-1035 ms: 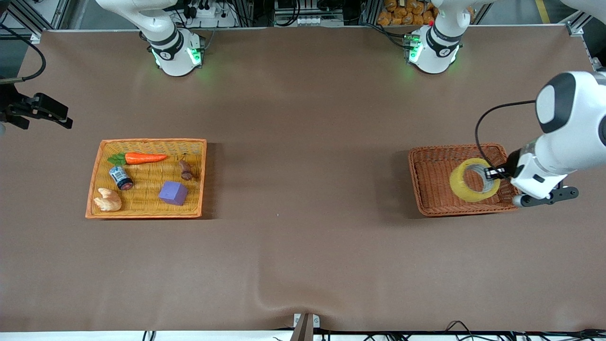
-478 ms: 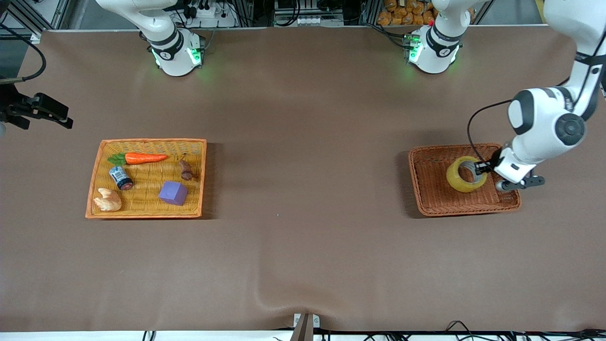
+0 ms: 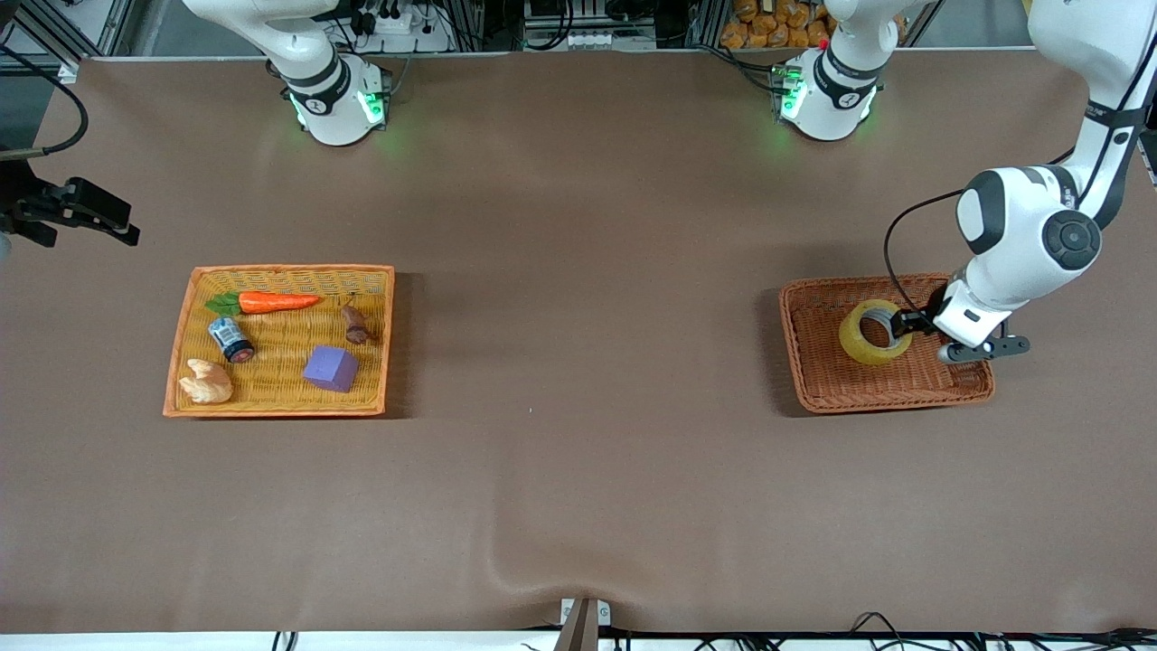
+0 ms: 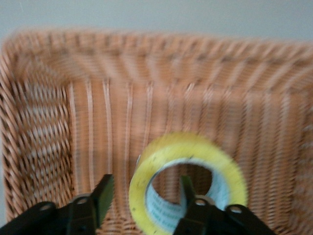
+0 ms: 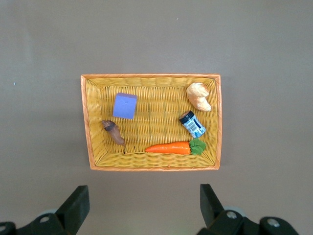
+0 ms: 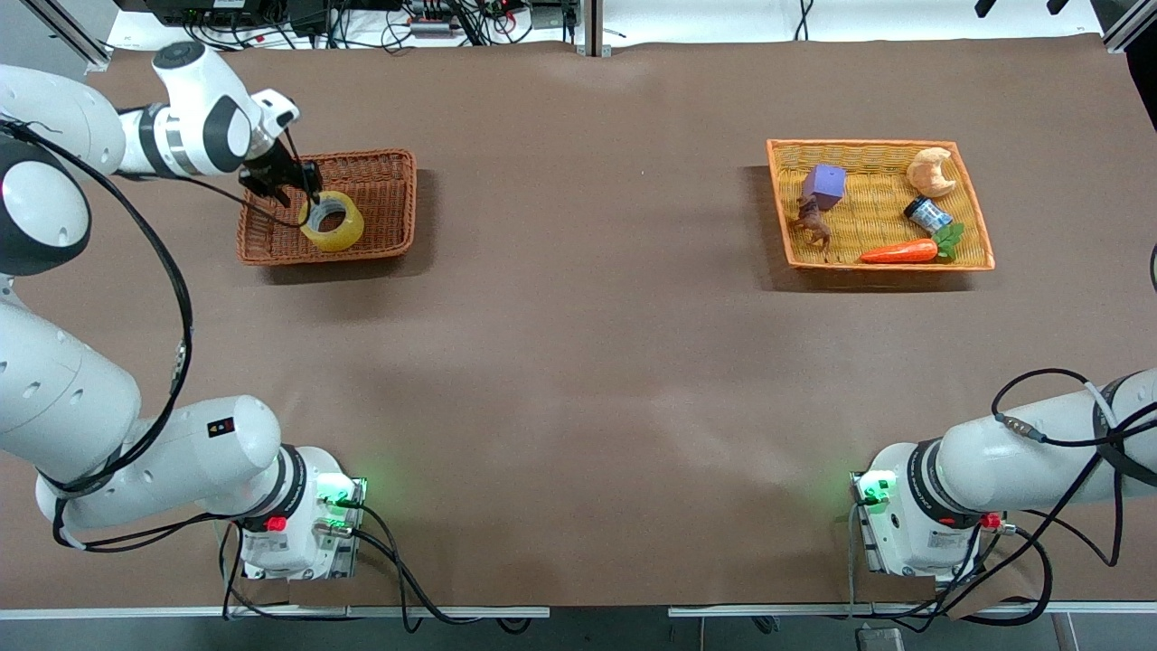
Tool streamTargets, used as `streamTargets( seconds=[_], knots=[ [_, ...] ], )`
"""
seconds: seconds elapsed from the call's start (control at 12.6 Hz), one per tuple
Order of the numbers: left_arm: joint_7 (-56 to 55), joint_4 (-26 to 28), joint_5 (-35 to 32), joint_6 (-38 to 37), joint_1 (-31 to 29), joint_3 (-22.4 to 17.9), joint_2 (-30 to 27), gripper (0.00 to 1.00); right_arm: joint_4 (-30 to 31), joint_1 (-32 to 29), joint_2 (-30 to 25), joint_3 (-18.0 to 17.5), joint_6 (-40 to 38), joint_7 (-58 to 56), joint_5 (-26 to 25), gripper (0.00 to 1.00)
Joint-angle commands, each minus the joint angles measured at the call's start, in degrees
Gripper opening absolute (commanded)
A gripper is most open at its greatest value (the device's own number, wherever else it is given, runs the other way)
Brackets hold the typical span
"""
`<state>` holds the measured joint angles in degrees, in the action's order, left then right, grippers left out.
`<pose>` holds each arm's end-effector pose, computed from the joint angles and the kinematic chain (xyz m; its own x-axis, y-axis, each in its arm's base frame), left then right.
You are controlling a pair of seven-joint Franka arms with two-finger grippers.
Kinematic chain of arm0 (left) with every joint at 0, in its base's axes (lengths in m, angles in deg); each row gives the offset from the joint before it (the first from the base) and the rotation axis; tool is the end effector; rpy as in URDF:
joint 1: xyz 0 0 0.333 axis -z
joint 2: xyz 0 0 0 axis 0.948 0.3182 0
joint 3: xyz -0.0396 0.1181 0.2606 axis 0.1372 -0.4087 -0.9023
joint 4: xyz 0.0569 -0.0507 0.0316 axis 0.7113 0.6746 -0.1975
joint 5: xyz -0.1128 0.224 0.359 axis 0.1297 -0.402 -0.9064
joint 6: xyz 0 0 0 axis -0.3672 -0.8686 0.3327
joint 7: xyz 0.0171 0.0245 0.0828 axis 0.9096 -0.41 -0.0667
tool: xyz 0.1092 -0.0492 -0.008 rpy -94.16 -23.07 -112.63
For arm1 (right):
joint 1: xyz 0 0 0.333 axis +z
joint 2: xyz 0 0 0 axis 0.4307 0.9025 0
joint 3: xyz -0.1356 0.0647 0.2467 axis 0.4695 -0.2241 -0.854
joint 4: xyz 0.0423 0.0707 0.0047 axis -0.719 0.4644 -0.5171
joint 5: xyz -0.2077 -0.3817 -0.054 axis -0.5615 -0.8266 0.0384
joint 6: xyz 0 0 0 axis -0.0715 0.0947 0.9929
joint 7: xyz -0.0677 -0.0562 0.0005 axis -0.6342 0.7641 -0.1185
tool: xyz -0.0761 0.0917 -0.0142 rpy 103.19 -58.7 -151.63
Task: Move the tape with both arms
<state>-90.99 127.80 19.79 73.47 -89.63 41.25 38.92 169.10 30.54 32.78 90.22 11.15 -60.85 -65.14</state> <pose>0.5689 0.0376 0.1944 0.9942 0.1018 0.0355 0.1014 -0.9948 0.0120 0.5982 -0.0144 0.6023 0.9994 0.0056 -0.0352 0.0056 -1.0000 -0.0009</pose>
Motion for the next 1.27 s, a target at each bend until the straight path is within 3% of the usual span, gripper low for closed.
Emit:
streamTargets(
  seconds=[0.0, 0.32, 0.72, 0.88, 1.19],
  knots=[
    [-0.6, -6.4, 0.6, -7.5, 0.0, 3.0, -4.1, 1.0, 0.4, -0.8, -0.4, -0.5, 0.3, -0.1, 1.2, 1.0],
    [-1.5, -24.1, 0.5, -30.1, 0.2, 5.1, -4.2, 1.0, 0.4, -0.9, -0.4, -0.5, 0.4, -0.1, 1.2, 1.0],
    [-2.0, -40.1, 1.1, -49.6, 0.1, 7.2, -5.8, 1.0, 0.2, -0.9, -0.4, -0.5, 0.4, -0.1, 1.1, 1.0],
    [-2.1, -42.5, 1.0, -54.3, 0.1, 8.1, -8.7, 1.0, 0.3, -0.9, -0.4, -0.5, 0.4, -0.1, 1.1, 1.0],
    [-2.6, -42.2, 1.8, -55.1, 0.2, 8.8, -13.9, 1.0, 0.2, -0.9, -0.4, -0.5, 0.5, -0.1, 1.1, 1.0]
  ],
)
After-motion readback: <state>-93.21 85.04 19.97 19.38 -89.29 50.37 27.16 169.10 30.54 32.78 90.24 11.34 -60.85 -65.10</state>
